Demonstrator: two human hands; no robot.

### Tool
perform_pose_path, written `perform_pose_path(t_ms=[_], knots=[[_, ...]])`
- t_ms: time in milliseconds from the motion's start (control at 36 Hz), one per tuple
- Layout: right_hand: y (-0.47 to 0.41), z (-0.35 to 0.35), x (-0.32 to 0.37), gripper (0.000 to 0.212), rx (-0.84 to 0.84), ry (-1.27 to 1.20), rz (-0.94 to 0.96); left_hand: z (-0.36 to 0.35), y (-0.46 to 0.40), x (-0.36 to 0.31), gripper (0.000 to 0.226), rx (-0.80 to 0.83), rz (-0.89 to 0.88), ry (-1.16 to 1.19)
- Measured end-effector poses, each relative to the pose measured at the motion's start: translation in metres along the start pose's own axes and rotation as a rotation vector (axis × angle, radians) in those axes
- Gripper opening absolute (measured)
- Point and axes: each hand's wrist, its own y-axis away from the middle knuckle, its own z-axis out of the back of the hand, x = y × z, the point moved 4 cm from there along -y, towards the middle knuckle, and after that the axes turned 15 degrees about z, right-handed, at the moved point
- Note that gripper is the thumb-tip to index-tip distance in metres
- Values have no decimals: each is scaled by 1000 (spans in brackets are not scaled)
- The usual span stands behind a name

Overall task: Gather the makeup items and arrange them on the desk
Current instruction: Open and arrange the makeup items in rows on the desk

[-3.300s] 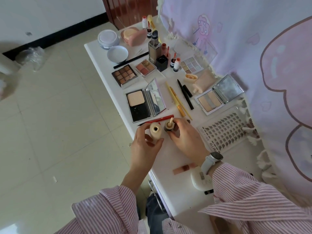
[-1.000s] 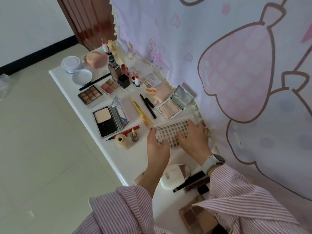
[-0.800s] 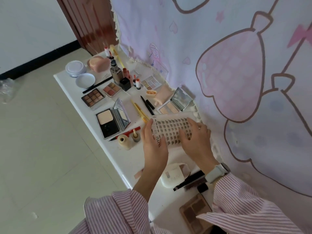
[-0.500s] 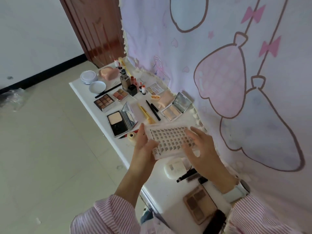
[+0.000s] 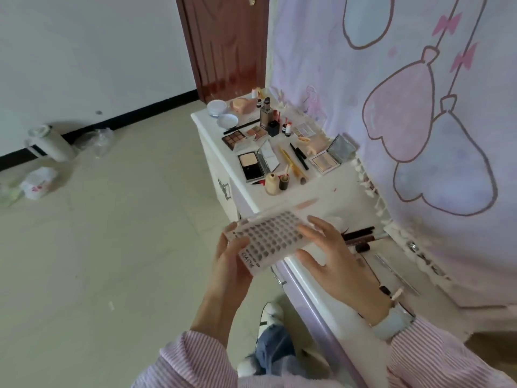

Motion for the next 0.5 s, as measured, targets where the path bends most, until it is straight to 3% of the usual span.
perform_pose_path(t_ms=[56, 111, 194, 250, 361, 444, 500], knots=[[9, -5, 4, 58, -91, -209, -246, 4, 14, 3, 37, -18, -95, 8], [14, -10, 3, 68, -146, -567, -551, 3, 26, 6, 43, -19, -163, -49], [12, -16, 7, 55, -124, -1005, -653, -6, 39, 12, 37, 27, -236, -214], [7, -12, 15, 48, -126, -1057, -623, -16, 47, 17, 35, 71, -229, -316], [-2, -2, 28, 56, -80, -1010, -535, -32, 56, 19, 30, 145, -239, -474], [-2, 3, 26, 59, -35, -946, -494, -43, 59, 21, 20, 235, -189, -474], [-2, 7, 25, 48, -20, -896, -462, -46, 55, 24, 20, 222, -121, -394]])
